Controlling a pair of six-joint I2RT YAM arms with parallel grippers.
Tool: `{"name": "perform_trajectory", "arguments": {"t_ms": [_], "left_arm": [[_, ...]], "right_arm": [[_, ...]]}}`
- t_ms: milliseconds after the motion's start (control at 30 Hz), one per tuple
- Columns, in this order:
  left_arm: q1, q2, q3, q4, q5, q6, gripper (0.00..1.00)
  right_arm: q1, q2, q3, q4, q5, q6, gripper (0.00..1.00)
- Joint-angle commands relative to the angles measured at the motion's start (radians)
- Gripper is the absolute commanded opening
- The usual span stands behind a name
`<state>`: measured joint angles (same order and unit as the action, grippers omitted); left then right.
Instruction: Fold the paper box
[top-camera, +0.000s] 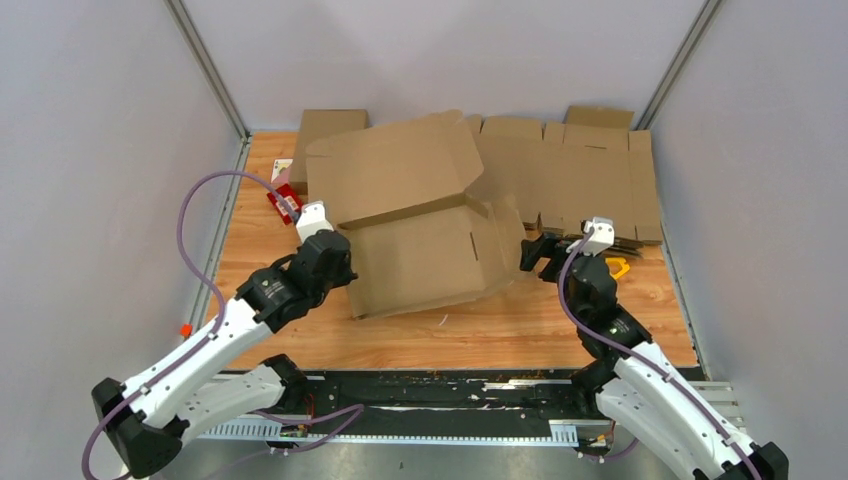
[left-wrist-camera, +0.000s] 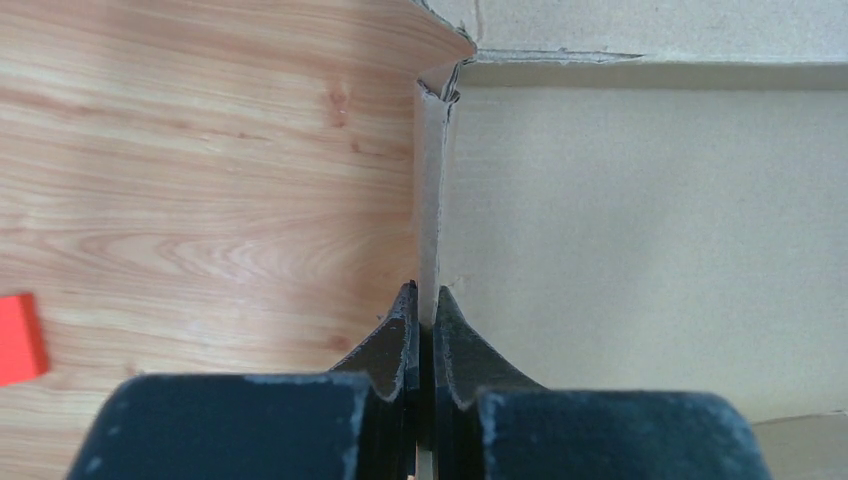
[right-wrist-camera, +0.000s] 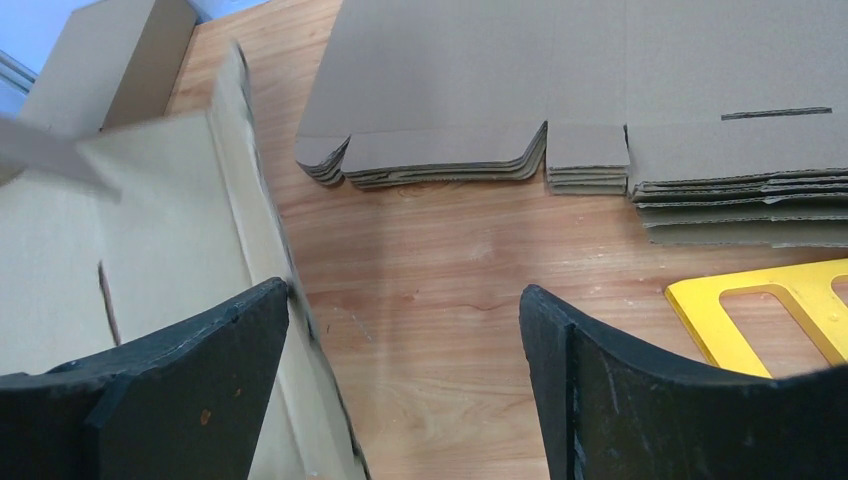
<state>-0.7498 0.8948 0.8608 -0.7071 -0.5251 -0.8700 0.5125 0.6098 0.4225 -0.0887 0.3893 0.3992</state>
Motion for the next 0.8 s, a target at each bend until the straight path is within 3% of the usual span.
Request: {"name": "perform_trajectory", "arguments": {"t_ms": [0,200,533,767], "left_arm": [[0.007,-0.082,-0.066,-0.056,0.011,0.164,0.0],[0.008,-0.125,-0.214,0.042,0.121,0.157,0.0],[0.007,0.001,-0.301,0.18,0.086,0.105,0.0],[0.008,0.058,-0.308,0.198,0.055,0.105,0.0]], "right_arm": [[-0.002,0.017,-0.004,0.054,-0.006,0.012,0.85],[-0.002,0.123,0.011,0.08,-0.118,-0.007,0.84],[-0.004,0.377,0.094,0.052,-0.325,-0.008,0.86],[-0.003,0.357,0.103,-0.056,-0.442,0.021,0.86]]}}
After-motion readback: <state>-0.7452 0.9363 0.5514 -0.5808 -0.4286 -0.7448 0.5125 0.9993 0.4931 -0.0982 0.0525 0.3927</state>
